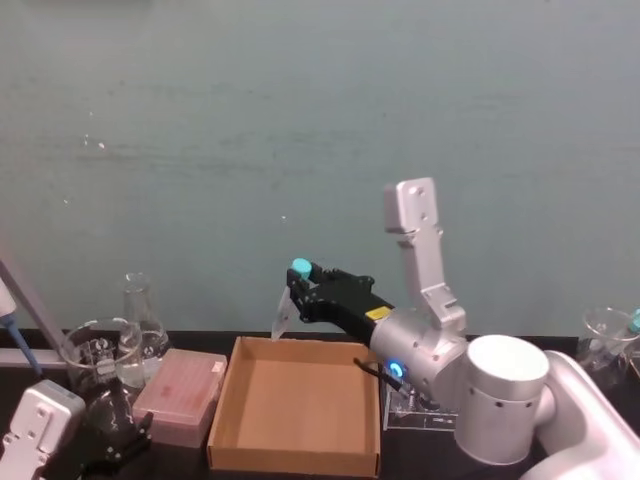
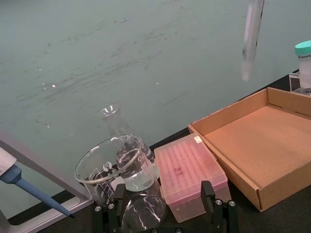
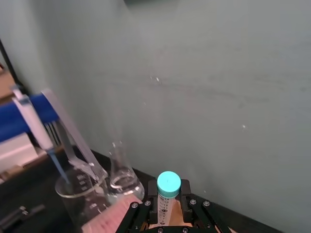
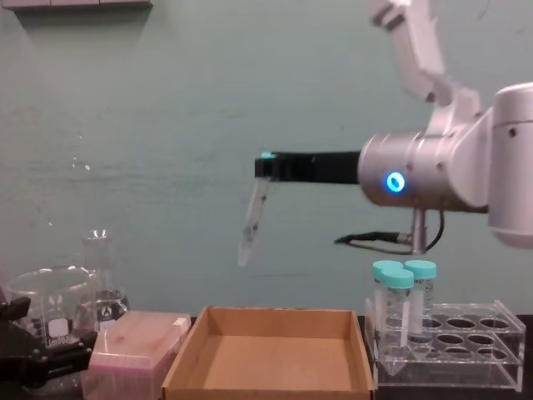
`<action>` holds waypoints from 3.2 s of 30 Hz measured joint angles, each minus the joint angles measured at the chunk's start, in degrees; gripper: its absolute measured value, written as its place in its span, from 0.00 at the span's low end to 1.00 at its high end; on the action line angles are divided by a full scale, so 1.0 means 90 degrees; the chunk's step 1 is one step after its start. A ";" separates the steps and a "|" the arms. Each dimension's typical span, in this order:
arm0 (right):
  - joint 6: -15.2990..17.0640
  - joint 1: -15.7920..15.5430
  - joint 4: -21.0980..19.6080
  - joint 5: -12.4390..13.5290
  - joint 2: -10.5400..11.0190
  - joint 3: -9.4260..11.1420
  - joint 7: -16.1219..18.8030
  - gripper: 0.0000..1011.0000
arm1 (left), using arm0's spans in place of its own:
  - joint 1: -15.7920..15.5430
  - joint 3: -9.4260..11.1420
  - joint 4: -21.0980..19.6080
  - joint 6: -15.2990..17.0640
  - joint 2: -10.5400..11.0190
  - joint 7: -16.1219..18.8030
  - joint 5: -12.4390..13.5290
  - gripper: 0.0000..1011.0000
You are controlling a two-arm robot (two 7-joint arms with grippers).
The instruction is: Use the right hand to move the test tube from the test tube rack into the box.
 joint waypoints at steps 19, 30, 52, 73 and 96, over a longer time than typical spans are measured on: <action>-0.0520 0.0505 0.1596 -0.0875 -0.0472 -0.0196 -0.0542 0.26 | 0.0000 0.0000 0.0000 0.0000 0.0000 0.0000 0.0000 0.99; -0.0565 0.0533 0.1670 -0.0909 -0.0490 -0.0198 -0.0536 0.26 | 0.0000 -0.0001 0.0000 0.0000 0.0000 0.0000 -0.0001 0.99; -0.0538 0.0511 0.1616 -0.0888 -0.0474 -0.0189 -0.0535 0.91 | 0.0000 0.0000 0.0000 0.0000 0.0000 0.0000 0.0000 0.99; -0.0748 -0.0525 -0.0508 -0.0645 -0.0002 0.0465 -0.0356 0.99 | 0.0000 0.0000 0.0000 0.0000 0.0000 0.0000 -0.0001 0.99; -0.0954 -0.2617 -0.1843 -0.1341 0.0729 0.2366 -0.1777 0.99 | 0.0000 0.0000 0.0000 0.0000 0.0000 0.0000 -0.0001 0.99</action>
